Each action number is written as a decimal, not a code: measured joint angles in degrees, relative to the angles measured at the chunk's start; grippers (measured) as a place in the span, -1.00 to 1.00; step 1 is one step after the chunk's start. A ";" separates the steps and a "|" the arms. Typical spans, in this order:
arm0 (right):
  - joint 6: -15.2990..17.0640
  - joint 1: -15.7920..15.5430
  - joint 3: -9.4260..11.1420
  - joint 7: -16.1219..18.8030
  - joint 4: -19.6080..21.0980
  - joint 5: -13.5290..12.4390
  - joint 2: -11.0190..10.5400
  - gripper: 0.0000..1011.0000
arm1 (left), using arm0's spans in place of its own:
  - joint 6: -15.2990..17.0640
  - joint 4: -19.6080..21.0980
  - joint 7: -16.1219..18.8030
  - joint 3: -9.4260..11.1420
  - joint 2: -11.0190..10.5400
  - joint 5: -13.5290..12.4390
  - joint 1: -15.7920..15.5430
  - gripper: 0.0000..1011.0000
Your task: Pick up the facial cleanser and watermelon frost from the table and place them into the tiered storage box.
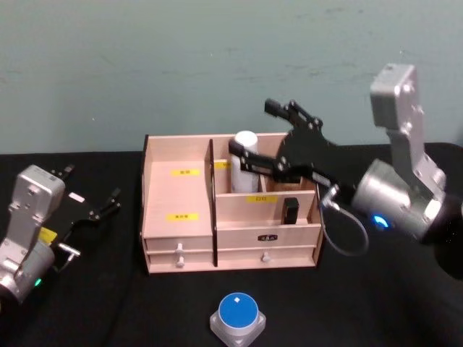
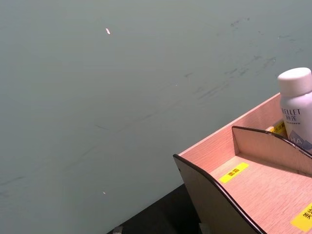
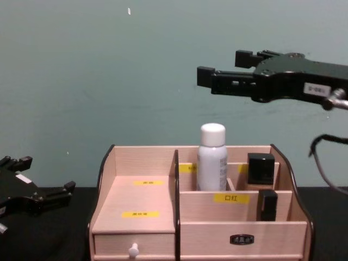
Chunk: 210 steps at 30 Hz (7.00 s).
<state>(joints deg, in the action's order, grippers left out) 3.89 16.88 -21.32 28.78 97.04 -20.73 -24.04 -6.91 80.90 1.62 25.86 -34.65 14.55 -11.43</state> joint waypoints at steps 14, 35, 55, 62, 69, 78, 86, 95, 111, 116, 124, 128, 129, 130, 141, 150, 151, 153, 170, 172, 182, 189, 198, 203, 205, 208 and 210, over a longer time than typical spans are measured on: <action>-1.00 -12.55 -3.12 7.51 4.59 -5.86 -9.51 0.98 | 0.00 0.00 0.00 0.00 0.00 0.00 0.00 1.00; 1.32 -9.91 -9.37 6.81 -0.09 -2.89 -11.67 0.98 | 0.00 0.00 0.00 0.00 0.00 0.00 0.00 1.00; 5.82 -3.32 -14.86 8.22 -4.57 0.41 -10.38 0.98 | 0.00 0.00 0.00 0.00 0.00 0.00 0.00 1.00; 6.00 -2.26 -15.86 8.45 -6.23 1.07 -9.48 0.98 | 0.00 0.00 0.00 0.00 0.00 0.00 0.00 1.00; 6.10 -1.07 -16.84 9.08 -8.45 1.37 -8.41 0.98 | 0.00 0.00 0.00 0.00 0.00 0.00 0.00 1.00; 6.12 0.11 -17.87 9.62 -10.33 1.70 -7.17 0.98 | 0.00 0.00 0.00 0.00 0.00 0.00 0.00 1.00; 6.25 0.85 -18.42 9.60 -11.27 1.98 -6.40 0.98 | 0.00 0.00 0.00 0.00 0.00 0.00 0.00 1.00; 6.89 0.84 -18.46 9.07 -11.11 2.20 -6.40 0.98 | 0.00 0.00 0.00 0.00 0.00 0.00 0.00 1.00; 6.83 0.84 -18.44 9.09 -11.17 2.17 -6.41 0.44 | 0.00 0.00 0.01 0.00 0.00 0.00 0.00 1.00; 6.81 0.84 -18.44 9.11 -11.20 2.15 -6.41 0.42 | 0.00 0.00 0.00 0.00 0.00 0.00 0.00 1.00; 6.76 0.84 -18.44 9.15 -11.22 2.15 -6.41 0.42 | 0.00 0.00 0.00 0.00 0.00 0.00 0.00 1.00; 6.74 0.84 -18.44 9.16 -11.22 2.15 -6.41 0.42 | 0.00 0.00 0.00 0.00 0.00 0.00 0.00 1.00; 6.74 0.84 -18.44 9.17 -11.22 2.15 -6.41 0.42 | 0.00 0.00 0.00 0.00 0.00 0.00 0.01 1.00; 6.73 0.84 -18.44 9.17 -11.21 2.15 -6.41 0.42 | 0.00 0.00 0.00 0.00 0.00 0.00 0.00 1.00; 5.78 0.65 -17.87 9.56 -11.15 1.34 -6.33 0.42 | 0.00 0.00 0.00 0.00 0.00 0.00 0.00 1.00; 4.60 3.33 -18.15 9.40 -9.29 -0.03 -3.26 0.42 | 0.00 0.00 0.01 0.00 0.00 0.00 0.00 1.00; 4.60 3.81 -18.21 9.11 -9.10 -0.03 -2.84 0.42 | 0.00 0.00 0.00 0.00 0.00 0.00 0.00 1.00; 4.66 4.57 -18.29 8.64 -8.88 0.03 -2.21 0.42 | 0.00 0.00 0.00 0.00 0.00 0.00 0.00 1.00; 7.56 12.53 -19.18 5.14 -11.41 2.94 2.89 0.42 | 0.00 0.00 0.00 0.00 0.00 0.00 0.00 1.00; 8.18 13.67 -19.36 4.82 -12.17 3.59 3.40 0.42 | 0.00 0.00 0.00 0.00 0.00 0.00 0.00 1.00; 9.58 16.43 -19.31 4.01 -15.42 5.40 5.08 0.42 | 0.00 0.00 0.00 0.00 0.00 0.00 0.00 1.00; 9.23 17.73 -19.15 4.13 -18.49 5.93 6.60 0.42 | 0.00 0.00 0.00 0.00 0.00 0.00 0.00 1.00; 8.93 19.24 -19.40 4.37 -22.00 7.12 8.20 0.42 | 0.00 0.00 0.00 0.00 0.00 0.00 0.00 1.00; 9.11 19.66 -19.54 4.62 -23.54 7.69 8.83 0.42 | 0.00 0.00 0.00 0.00 0.00 0.00 0.00 1.00; 9.16 19.70 -19.53 4.70 -24.10 7.79 9.03 0.42 | 0.00 0.00 0.00 0.00 0.00 0.00 0.00 1.00; 9.20 19.72 -19.48 4.76 -24.51 7.85 9.23 0.42 | 0.00 0.00 0.00 0.00 0.00 0.00 0.00 1.00; 9.27 19.72 -19.37 4.76 -24.92 7.88 9.47 0.42 | 0.00 0.00 0.00 0.00 0.00 0.00 0.00 1.00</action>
<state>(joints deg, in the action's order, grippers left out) 13.15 36.60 -40.70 33.55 72.12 -12.85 -14.57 -6.91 80.90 1.62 25.86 -34.65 14.55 -11.43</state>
